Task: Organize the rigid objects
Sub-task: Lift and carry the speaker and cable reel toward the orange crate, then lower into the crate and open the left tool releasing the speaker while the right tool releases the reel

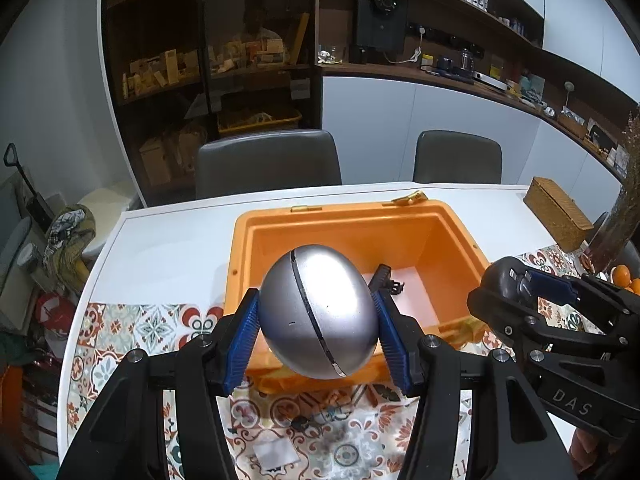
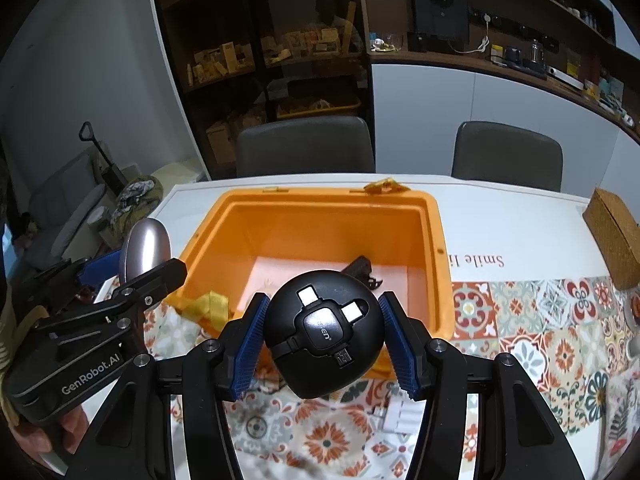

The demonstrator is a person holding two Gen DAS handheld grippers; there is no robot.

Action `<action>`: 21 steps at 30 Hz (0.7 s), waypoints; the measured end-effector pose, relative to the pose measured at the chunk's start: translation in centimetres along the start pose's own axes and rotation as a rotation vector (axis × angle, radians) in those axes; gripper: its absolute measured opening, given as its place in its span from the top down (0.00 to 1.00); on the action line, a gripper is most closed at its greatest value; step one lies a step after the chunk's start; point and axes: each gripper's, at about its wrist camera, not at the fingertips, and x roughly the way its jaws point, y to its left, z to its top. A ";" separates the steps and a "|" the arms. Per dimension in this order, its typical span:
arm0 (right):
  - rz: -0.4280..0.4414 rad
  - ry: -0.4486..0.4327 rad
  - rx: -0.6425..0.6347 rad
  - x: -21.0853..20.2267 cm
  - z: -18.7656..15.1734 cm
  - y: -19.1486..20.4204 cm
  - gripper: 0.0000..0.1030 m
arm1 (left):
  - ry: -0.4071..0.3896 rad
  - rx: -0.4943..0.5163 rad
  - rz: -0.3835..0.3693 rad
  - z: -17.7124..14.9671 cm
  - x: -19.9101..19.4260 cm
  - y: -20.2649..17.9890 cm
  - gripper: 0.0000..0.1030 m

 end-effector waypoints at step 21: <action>-0.034 0.102 -0.012 5.3 3.0 -0.4 0.46 | 0.114 0.005 0.039 2.0 6.4 1.3 0.46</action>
